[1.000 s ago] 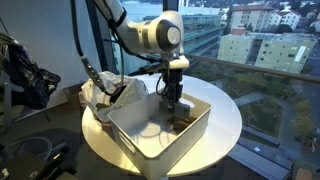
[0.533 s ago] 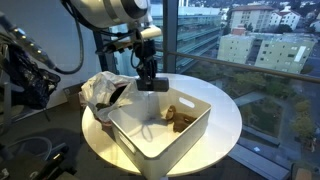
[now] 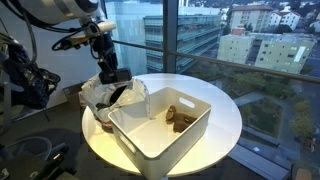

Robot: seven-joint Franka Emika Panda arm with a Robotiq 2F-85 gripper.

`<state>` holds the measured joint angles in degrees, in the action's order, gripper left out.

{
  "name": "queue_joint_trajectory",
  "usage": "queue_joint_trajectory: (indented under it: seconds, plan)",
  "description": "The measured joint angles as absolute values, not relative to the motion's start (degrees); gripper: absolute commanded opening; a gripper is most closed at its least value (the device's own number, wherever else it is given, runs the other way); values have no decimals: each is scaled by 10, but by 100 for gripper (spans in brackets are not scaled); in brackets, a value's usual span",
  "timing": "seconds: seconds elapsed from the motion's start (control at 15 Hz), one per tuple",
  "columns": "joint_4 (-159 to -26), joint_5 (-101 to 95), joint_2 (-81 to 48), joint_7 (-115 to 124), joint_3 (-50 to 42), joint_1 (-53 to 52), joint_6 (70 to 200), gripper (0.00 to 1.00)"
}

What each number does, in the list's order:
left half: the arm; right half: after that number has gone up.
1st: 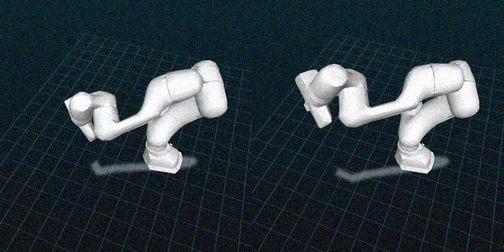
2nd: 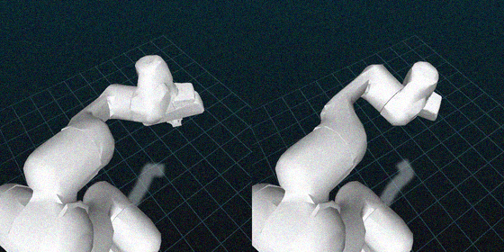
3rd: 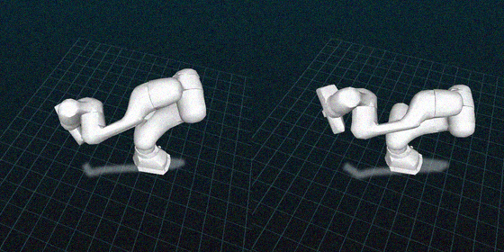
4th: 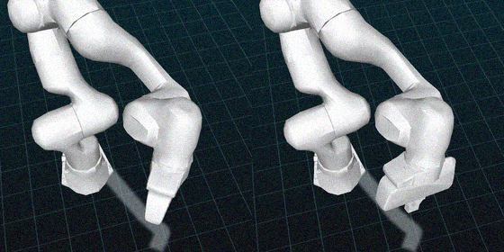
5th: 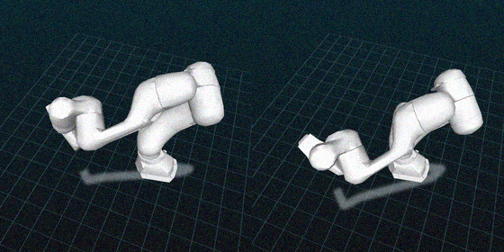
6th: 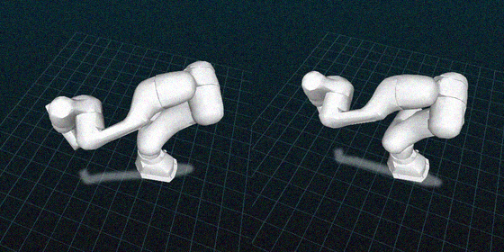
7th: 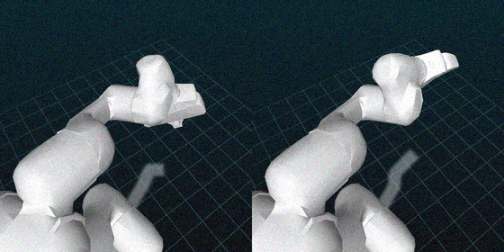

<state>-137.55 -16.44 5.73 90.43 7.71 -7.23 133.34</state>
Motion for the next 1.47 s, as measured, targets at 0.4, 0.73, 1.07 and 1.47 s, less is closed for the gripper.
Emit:
queue_joint_trajectory:
  seconds: [0.4,0.73,1.07,1.47]
  plan:
    - [-1353,-232,1,925,118,-86,1349,7]
    - [-1305,-342,-83,968,113,-109,1353,8]
    - [-1257,-357,-159,944,89,-118,1354,66]
    - [-1251,-353,-164,905,76,-129,1362,100]
